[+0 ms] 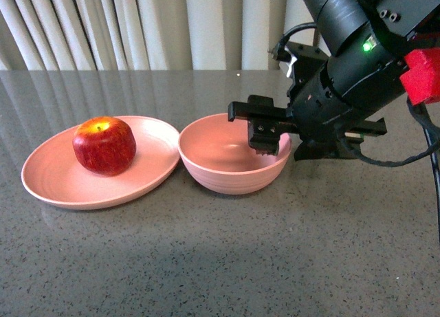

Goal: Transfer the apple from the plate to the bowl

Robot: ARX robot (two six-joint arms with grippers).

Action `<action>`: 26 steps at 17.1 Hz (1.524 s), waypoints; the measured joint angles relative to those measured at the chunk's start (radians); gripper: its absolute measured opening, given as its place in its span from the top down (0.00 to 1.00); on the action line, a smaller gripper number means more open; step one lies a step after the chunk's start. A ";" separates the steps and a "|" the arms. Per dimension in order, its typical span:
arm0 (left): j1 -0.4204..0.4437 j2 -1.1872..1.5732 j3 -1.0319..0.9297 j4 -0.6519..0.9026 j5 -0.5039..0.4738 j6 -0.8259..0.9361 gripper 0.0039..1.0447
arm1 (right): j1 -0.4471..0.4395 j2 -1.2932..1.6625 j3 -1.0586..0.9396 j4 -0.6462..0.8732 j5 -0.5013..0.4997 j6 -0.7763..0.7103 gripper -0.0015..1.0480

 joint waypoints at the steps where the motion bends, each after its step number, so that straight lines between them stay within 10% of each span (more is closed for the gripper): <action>1: 0.000 0.000 0.000 0.000 0.000 0.000 0.06 | 0.000 -0.024 -0.005 -0.001 -0.005 0.000 0.33; 5: 0.000 0.000 0.000 0.000 0.000 0.000 0.06 | -0.020 -0.158 -0.035 0.021 -0.044 0.003 0.04; 19: 0.000 0.000 0.000 0.000 0.000 0.000 0.06 | -0.214 -1.271 -0.893 0.415 0.056 -0.063 0.08; 21: 0.000 0.000 0.000 0.000 0.000 0.000 0.06 | -0.214 -1.392 -1.007 0.512 0.202 -0.201 0.25; 26: 0.000 0.000 0.000 0.000 0.000 0.000 0.06 | -0.369 -1.611 -1.194 0.475 0.072 -0.323 0.78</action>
